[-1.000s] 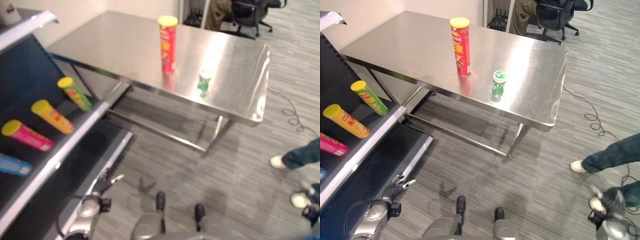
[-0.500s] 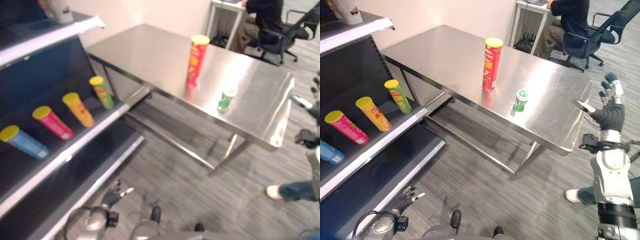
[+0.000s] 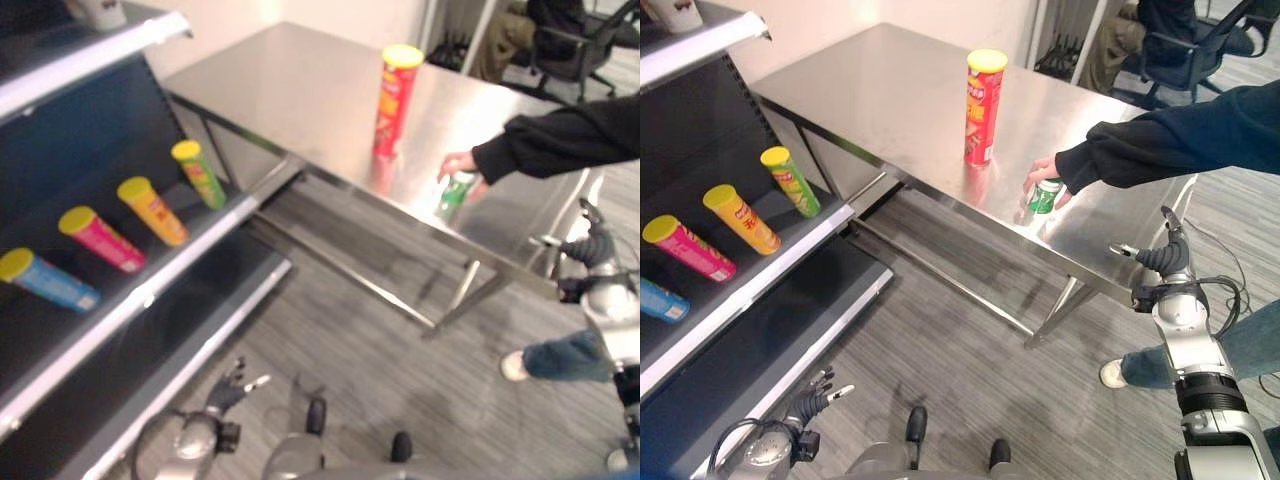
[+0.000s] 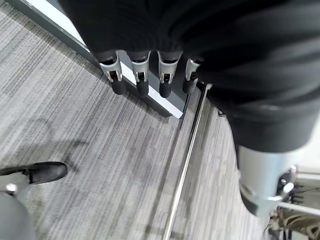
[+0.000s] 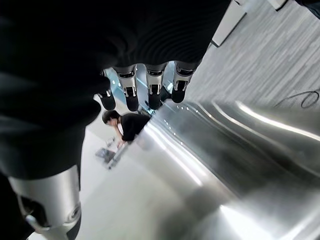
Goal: Put the goods on the table back onto the shelves and tidy them up.
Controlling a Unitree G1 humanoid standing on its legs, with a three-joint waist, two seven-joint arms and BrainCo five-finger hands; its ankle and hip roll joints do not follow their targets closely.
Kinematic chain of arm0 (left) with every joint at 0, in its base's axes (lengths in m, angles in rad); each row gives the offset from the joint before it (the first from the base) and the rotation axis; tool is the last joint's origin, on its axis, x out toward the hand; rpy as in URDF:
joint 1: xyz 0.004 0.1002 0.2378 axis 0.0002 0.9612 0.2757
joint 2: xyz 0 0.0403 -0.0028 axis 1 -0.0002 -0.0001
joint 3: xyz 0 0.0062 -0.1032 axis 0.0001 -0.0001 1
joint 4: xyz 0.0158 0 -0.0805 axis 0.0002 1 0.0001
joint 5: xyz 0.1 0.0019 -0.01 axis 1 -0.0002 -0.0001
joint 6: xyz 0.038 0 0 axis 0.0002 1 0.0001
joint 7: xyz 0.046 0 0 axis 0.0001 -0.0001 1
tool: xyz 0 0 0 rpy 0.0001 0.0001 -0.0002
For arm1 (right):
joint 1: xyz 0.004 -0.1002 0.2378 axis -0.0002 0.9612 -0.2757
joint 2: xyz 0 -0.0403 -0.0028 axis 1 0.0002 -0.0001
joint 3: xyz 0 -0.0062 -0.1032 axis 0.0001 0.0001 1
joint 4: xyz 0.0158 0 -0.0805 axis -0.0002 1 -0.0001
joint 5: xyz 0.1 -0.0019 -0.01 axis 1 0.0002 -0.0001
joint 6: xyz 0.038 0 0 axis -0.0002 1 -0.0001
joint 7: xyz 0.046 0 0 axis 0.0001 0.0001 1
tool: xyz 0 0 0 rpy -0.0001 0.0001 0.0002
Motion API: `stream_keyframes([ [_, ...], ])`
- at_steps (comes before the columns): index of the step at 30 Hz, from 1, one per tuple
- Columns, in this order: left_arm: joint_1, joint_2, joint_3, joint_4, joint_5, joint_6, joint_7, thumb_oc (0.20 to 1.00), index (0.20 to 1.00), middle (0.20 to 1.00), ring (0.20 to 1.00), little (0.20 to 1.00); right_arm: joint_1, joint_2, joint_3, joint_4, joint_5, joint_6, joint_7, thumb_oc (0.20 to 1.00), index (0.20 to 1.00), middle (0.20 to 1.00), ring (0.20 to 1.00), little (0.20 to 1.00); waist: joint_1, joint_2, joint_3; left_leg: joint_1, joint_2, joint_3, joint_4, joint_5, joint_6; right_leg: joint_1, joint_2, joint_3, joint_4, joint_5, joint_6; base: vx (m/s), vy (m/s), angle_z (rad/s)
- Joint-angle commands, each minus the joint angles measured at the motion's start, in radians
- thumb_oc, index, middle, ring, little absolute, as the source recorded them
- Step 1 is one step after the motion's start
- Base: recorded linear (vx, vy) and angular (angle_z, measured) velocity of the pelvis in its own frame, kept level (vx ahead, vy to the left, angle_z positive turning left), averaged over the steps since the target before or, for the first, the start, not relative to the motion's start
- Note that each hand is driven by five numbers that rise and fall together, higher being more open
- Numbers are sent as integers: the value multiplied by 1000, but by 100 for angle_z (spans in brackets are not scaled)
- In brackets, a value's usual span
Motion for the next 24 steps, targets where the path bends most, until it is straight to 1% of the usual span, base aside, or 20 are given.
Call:
stream_keyframes([
  [1, -49, 62, -25, -39, -28, -28, 20, 1000, 1000, 1000, 1000, 1000, -187, -36, 66, 4, 48, -38, -35, 1000, 1000, 1000, 1000, 1000, 47, -23, 24, 29, 28, -40, 25, -151, -25, -30, -45, 17, 16, -9, 52, 0, 0, 0],
  [7, -55, 68, -33, -48, -36, -19, 32, 1000, 1000, 1000, 1000, 1000, -320, 21, 150, 89, 76, -28, -41, 1000, 1000, 1000, 1000, 1000, 66, -24, 38, 5, 22, -45, 11, -141, -25, -49, -42, 11, 9, -8, 52, 5, 5, 9],
  [8, -57, 67, -31, -46, -38, -18, 33, 1000, 1000, 1000, 1000, 1000, -333, 19, 165, 101, 67, -23, -39, 1000, 1000, 1000, 1000, 1000, 67, -24, 40, 4, 21, -45, 10, -140, -26, -50, -42, 9, 9, -9, 53, 0, 18, 5],
  [9, -55, 65, -27, -46, -38, -16, 41, 1000, 1000, 1000, 1000, 1000, -334, 32, 158, 89, 78, -14, -40, 1000, 1000, 1000, 1000, 1000, 66, -27, 43, 3, 21, -46, 8, -139, -27, -52, -41, 7, 10, -9, 53, 0, 0, 0],
  [11, -49, 58, -2, -46, -40, -8, 42, 1000, 1000, 1000, 1000, 1000, -241, 56, 120, 16, 92, -16, -24, 1000, 1000, 1000, 1000, 1000, 63, -32, 39, 9, 22, -47, 6, -142, -26, -40, -42, -1, 10, -13, 52, 0, 0, 0],
  [12, -48, 58, -2, -47, -40, -8, 42, 1000, 1000, 1000, 1000, 1000, -239, 56, 119, 14, 92, -15, -24, 1000, 1000, 1000, 1000, 1000, 63, -32, 39, 10, 22, -47, 6, -142, -26, -40, -42, -1, 10, -13, 52, 29, 0, 10],
  [13, -44, 58, 13, -45, -29, -5, 42, 1000, 1000, 1000, 1000, 1000, -189, 63, 90, -53, 99, -27, -13, 1000, 1000, 1000, 1000, 1000, 60, -34, 36, 19, 23, -45, 5, -145, -26, -31, -43, -3, 10, -16, 54, 16, 1, 11],
  [14, -43, 59, 12, -46, -29, -5, 42, 1000, 1000, 1000, 1000, 1000, -185, 63, 88, -56, 98, -26, -13, 1000, 1000, 1000, 1000, 1000, 61, -34, 36, 20, 23, -45, 5, -145, -26, -30, -43, -3, 10, -16, 54, 26, 3, 9],
  [16, -46, 60, 32, -48, -18, -4, 41, 1000, 1000, 1000, 1000, 1000, -125, 56, 49, -170, 110, -59, 2, 1000, 1000, 1000, 1000, 1000, 58, -35, 31, 31, 25, -44, 5, -148, -28, -22, -45, -9, 11, -18, 55, 26, 8, 3],
  [17, -48, 65, 43, -55, -13, -8, 36, 1000, 1000, 1000, 1000, 1000, -68, 49, 10, -250, 124, -78, 28, 1000, 1000, 1000, 1000, 1000, 56, -36, 27, 37, 26, -46, 5, -151, -29, -15, -47, -12, 12, -20, 57, 32, 12, 3],
  [19, -48, 65, 61, -63, -3, -11, 22, 1000, 1000, 1000, 1000, 1000, -2, 41, -52, -340, 135, -114, 41, 1000, 1000, 1000, 1000, 1000, 52, -36, 20, 43, 25, -46, 6, -155, -30, -5, -53, -20, 12, -22, 61, 29, 25, 5],
  [23, -45, 58, 87, -58, 12, -11, -1, 1000, 1000, 1000, 1000, 1000, 151, 78, -197, -499, 171, -149, 91, 1000, 1000, 1000, 1000, 1000, 35, -40, -7, 73, 18, -46, 7, -170, -22, 7, -67, -20, 23, -17, 71, 6, 61, 1],
  [24, -44, 59, 86, -58, 12, -11, -2, 1000, 1000, 1000, 1000, 1000, 154, 79, -199, -501, 171, -148, 91, 1000, 1000, 1000, 1000, 1000, 36, -40, -7, 73, 18, -45, 7, -170, -22, 7, -67, -20, 23, -17, 72, 2, 85, -1],
])
